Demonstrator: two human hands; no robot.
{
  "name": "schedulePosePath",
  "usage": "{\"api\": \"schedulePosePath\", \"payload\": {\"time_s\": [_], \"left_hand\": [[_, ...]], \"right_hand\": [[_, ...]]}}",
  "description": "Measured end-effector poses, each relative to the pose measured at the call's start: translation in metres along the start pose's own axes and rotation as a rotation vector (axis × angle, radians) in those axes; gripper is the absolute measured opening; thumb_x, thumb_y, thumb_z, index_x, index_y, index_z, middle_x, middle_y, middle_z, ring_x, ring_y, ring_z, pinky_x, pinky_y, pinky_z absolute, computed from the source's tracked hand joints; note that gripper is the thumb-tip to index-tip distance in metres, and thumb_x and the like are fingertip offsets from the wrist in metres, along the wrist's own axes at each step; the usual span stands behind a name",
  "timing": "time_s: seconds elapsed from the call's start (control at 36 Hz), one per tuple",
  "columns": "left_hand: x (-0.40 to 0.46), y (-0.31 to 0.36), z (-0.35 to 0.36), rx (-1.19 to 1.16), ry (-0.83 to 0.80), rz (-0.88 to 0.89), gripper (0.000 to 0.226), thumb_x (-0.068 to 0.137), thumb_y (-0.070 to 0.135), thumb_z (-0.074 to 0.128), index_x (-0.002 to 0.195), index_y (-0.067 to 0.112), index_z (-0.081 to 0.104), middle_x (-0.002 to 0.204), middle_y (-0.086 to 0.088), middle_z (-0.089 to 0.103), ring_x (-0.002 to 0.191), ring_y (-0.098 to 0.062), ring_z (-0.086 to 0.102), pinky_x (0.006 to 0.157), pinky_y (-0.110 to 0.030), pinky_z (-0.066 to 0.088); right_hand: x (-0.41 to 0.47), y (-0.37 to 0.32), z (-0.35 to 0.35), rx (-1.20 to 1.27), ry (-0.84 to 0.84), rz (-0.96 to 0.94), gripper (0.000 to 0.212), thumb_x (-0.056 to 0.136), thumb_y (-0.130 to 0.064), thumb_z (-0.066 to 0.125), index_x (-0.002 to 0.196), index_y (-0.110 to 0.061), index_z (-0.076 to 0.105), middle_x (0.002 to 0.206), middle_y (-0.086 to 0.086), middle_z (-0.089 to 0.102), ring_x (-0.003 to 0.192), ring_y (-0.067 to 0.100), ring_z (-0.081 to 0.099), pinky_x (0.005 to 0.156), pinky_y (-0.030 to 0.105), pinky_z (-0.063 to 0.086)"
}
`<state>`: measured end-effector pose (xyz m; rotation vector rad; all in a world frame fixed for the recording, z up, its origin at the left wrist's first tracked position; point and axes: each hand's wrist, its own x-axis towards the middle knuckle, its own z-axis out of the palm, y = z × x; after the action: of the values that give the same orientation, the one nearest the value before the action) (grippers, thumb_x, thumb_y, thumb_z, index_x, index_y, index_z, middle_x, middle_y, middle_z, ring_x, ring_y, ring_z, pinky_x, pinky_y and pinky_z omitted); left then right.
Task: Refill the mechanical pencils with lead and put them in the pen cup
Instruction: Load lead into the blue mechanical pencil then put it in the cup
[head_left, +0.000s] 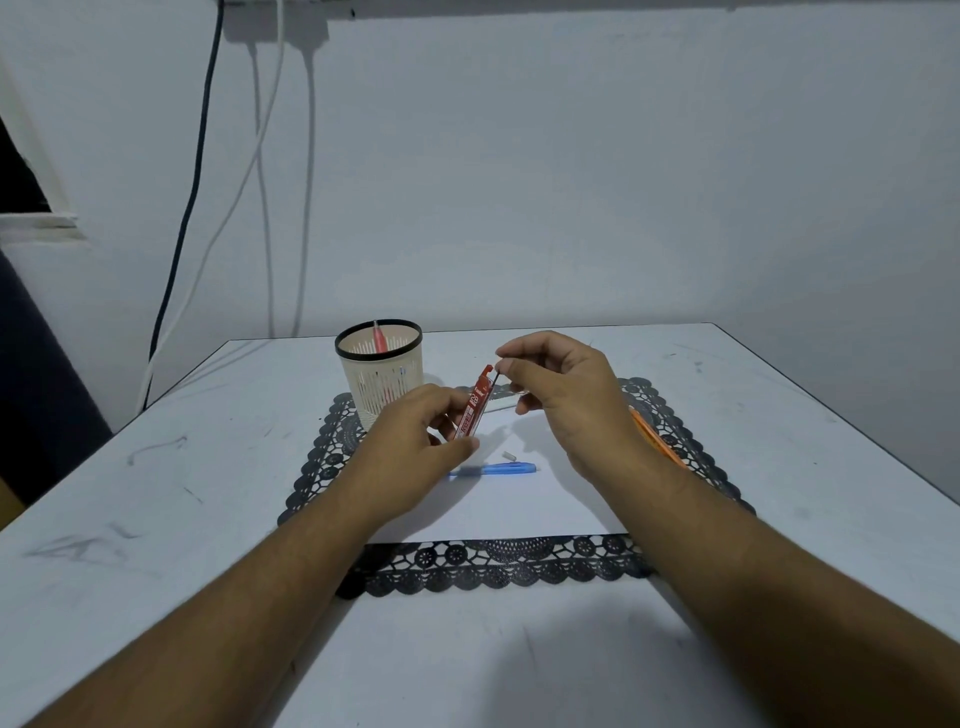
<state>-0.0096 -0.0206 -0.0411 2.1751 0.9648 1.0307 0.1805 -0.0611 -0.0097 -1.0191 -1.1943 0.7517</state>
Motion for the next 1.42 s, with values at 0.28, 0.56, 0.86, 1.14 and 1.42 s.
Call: {"api": "schedulePosePath", "payload": {"time_s": [0.28, 0.56, 0.86, 1.14, 1.42], "left_hand": [[0.0003, -0.0015, -0.0004, -0.002, -0.006, -0.002, 0.030, 0.088, 0.013, 0.078, 0.111, 0.031, 0.072, 0.101, 0.012, 0.065, 0.094, -0.007, 0.063, 0.085, -0.040, 0.056], [0.0001, -0.0024, 0.0006, -0.007, -0.010, 0.010, 0.031, 0.087, 0.012, 0.078, 0.111, 0.030, 0.073, 0.101, 0.011, 0.066, 0.092, -0.008, 0.063, 0.084, -0.043, 0.056], [0.0005, -0.0035, 0.0010, -0.016, 0.018, 0.046, 0.013, 0.094, 0.025, 0.074, 0.104, 0.032, 0.074, 0.093, 0.012, 0.064, 0.088, -0.009, 0.062, 0.080, -0.039, 0.056], [0.0005, -0.0042, 0.0012, 0.005, 0.032, 0.048, 0.012, 0.093, 0.023, 0.074, 0.103, 0.030, 0.074, 0.095, 0.011, 0.065, 0.089, -0.009, 0.062, 0.081, -0.039, 0.056], [0.0006, -0.0042, 0.0009, -0.001, 0.038, 0.038, 0.012, 0.094, 0.023, 0.073, 0.102, 0.032, 0.073, 0.092, 0.015, 0.064, 0.087, -0.009, 0.063, 0.079, -0.037, 0.057]], "right_hand": [[0.0006, -0.0004, -0.0027, -0.042, -0.015, -0.002, 0.011, 0.089, -0.007, 0.077, 0.088, -0.018, 0.077, 0.081, -0.003, 0.074, 0.076, 0.010, 0.065, 0.062, 0.031, 0.052], [0.0011, -0.0024, -0.0028, 0.016, -0.038, 0.063, 0.011, 0.087, -0.009, 0.080, 0.083, -0.016, 0.071, 0.078, 0.000, 0.071, 0.071, 0.012, 0.065, 0.059, 0.031, 0.050], [-0.0006, -0.0026, -0.0001, 0.050, -0.037, 0.105, 0.015, 0.086, -0.012, 0.081, 0.078, -0.017, 0.070, 0.077, -0.003, 0.071, 0.073, 0.011, 0.065, 0.062, 0.033, 0.050], [0.0010, 0.0011, -0.0018, 0.040, -0.021, 0.068, 0.009, 0.091, -0.012, 0.077, 0.087, -0.013, 0.069, 0.082, 0.006, 0.072, 0.068, 0.012, 0.062, 0.055, 0.030, 0.050], [-0.0007, 0.0029, 0.0000, 0.024, -0.080, 0.037, 0.007, 0.090, -0.005, 0.076, 0.090, -0.011, 0.077, 0.084, 0.004, 0.075, 0.076, 0.013, 0.066, 0.063, 0.030, 0.054]]}}
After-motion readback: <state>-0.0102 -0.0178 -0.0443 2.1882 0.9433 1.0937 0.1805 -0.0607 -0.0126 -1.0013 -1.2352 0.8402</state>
